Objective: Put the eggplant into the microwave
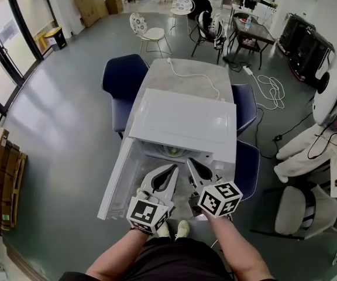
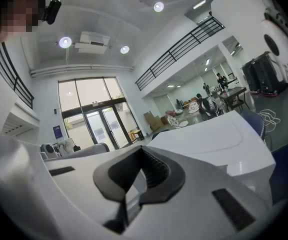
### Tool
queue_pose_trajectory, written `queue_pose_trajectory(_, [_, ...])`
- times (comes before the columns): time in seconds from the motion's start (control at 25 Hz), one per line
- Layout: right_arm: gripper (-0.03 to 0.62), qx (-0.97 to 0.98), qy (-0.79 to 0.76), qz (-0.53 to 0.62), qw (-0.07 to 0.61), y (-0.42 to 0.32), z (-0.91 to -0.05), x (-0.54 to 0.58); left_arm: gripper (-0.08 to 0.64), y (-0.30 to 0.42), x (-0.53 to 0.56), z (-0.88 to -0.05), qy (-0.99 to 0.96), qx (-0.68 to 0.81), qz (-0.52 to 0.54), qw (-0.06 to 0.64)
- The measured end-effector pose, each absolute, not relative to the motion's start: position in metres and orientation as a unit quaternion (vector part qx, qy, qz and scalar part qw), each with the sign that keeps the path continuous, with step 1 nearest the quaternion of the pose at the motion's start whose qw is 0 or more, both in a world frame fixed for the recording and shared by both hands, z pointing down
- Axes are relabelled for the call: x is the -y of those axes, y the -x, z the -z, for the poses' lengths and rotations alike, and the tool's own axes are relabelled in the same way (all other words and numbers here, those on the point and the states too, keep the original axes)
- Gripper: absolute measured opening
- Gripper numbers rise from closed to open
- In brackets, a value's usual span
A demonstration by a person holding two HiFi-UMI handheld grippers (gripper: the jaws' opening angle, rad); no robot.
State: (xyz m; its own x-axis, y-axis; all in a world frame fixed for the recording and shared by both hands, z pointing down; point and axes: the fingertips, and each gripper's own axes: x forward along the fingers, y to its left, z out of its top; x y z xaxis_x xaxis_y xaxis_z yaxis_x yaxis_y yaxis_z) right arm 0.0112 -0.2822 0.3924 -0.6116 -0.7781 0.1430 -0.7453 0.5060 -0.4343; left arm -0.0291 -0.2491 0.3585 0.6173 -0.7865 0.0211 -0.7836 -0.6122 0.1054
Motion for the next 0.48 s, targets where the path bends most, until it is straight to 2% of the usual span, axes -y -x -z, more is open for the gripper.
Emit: queue_pose_trajectory(0.48, [0.002,-0.890,0.418,0.182,0.023,-0.004,-0.362,0.274,0.008,0.029,0.241,-0.339,-0.890,0.455,0.019,0.031])
